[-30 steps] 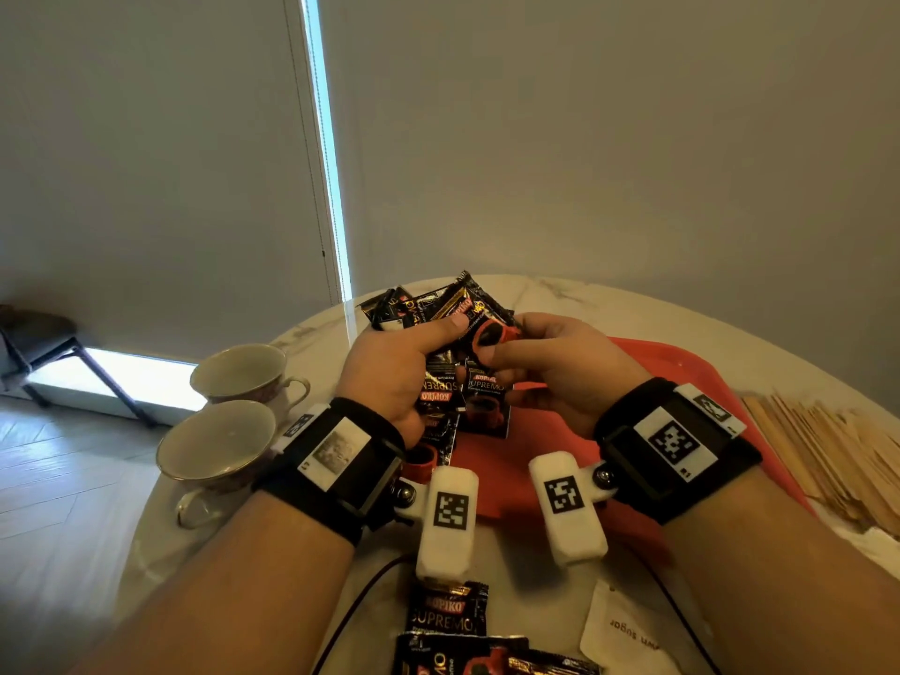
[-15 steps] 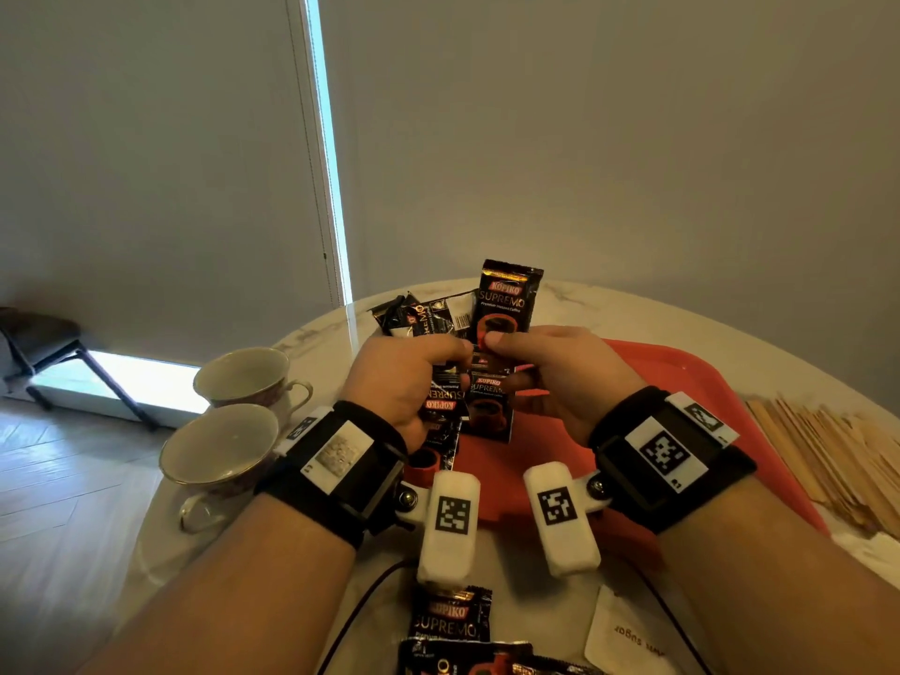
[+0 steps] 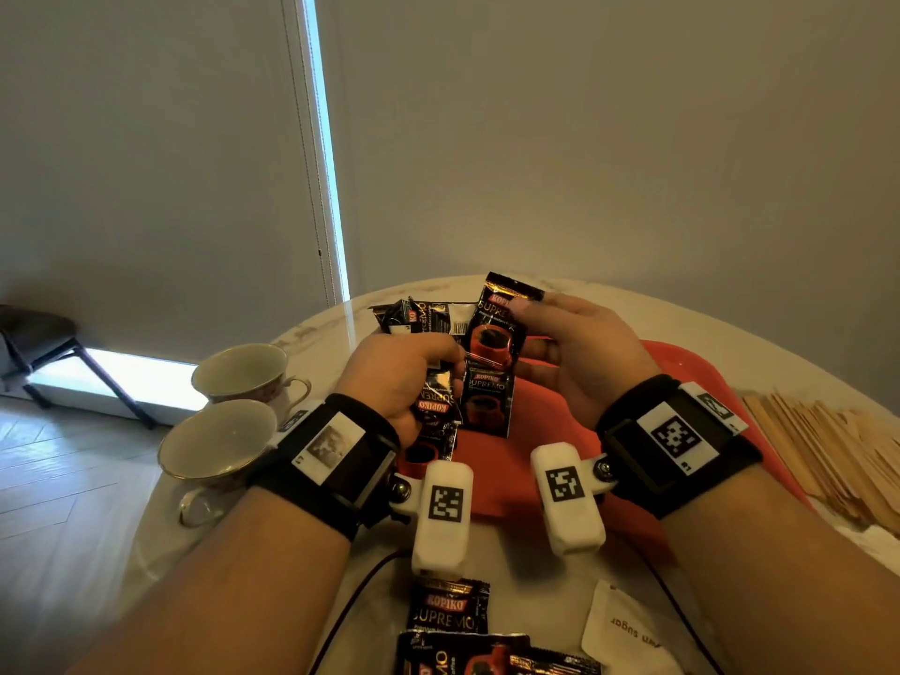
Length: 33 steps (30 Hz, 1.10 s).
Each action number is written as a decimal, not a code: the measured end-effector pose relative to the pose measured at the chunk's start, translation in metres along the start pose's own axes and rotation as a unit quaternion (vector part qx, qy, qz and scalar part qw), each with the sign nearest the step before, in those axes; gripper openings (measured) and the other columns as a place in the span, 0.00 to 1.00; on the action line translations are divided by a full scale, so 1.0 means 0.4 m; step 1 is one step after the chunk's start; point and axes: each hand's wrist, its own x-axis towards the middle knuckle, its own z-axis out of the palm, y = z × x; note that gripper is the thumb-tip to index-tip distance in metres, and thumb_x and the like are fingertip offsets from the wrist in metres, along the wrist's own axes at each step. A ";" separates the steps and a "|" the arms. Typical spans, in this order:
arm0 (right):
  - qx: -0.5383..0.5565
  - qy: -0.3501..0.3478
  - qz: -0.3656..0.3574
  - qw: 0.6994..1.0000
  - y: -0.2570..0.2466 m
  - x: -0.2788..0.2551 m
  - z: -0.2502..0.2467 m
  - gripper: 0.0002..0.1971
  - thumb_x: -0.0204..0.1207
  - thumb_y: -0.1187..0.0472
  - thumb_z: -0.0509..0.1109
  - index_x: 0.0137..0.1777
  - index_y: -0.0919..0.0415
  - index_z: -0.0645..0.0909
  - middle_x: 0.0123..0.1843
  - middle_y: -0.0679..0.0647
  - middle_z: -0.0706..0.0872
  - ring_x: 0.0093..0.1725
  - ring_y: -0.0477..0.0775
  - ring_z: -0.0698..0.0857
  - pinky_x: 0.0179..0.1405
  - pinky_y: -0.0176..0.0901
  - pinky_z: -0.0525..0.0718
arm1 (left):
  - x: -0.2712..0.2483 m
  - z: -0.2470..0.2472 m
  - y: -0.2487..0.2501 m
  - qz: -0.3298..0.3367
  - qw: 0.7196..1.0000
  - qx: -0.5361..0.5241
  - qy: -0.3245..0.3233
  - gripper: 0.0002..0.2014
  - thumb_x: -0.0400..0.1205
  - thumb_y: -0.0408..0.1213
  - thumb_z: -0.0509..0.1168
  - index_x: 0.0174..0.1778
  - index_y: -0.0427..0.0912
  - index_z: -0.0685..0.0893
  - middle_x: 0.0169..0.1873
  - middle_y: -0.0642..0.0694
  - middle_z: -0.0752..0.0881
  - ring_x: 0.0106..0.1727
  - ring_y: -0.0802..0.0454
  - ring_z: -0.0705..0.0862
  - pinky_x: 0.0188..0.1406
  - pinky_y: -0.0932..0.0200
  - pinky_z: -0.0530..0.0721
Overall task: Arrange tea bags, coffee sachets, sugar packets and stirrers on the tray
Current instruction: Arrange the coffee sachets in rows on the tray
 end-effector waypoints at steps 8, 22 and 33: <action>-0.027 0.068 0.078 0.994 0.019 -0.016 -0.037 0.09 0.75 0.75 0.76 0.53 0.67 0.83 0.42 0.62 0.92 0.33 0.55 0.91 0.34 0.45 0.90 | 0.013 -0.003 0.002 0.044 0.996 -0.054 0.053 0.15 0.80 0.25 0.71 0.63 0.28 0.85 0.31 0.41 0.89 0.26 0.49 0.86 0.25 0.56 0.85; -0.245 0.045 0.248 0.936 0.028 -0.031 -0.014 0.04 0.78 0.70 0.76 0.50 0.71 0.86 0.40 0.61 0.88 0.36 0.56 0.87 0.44 0.49 0.88 | 0.010 -0.016 0.020 0.046 0.993 -0.103 0.043 0.19 0.79 0.24 0.70 0.67 0.35 0.84 0.37 0.39 0.90 0.28 0.48 0.88 0.26 0.55 0.86; -0.261 0.033 0.255 0.930 0.026 -0.027 -0.013 0.05 0.79 0.65 0.76 0.46 0.67 0.87 0.39 0.59 0.89 0.36 0.54 0.86 0.41 0.46 0.86 | 0.016 -0.012 0.007 0.039 0.996 -0.073 0.021 0.20 0.79 0.28 0.71 0.68 0.32 0.84 0.37 0.40 0.90 0.28 0.49 0.87 0.26 0.56 0.86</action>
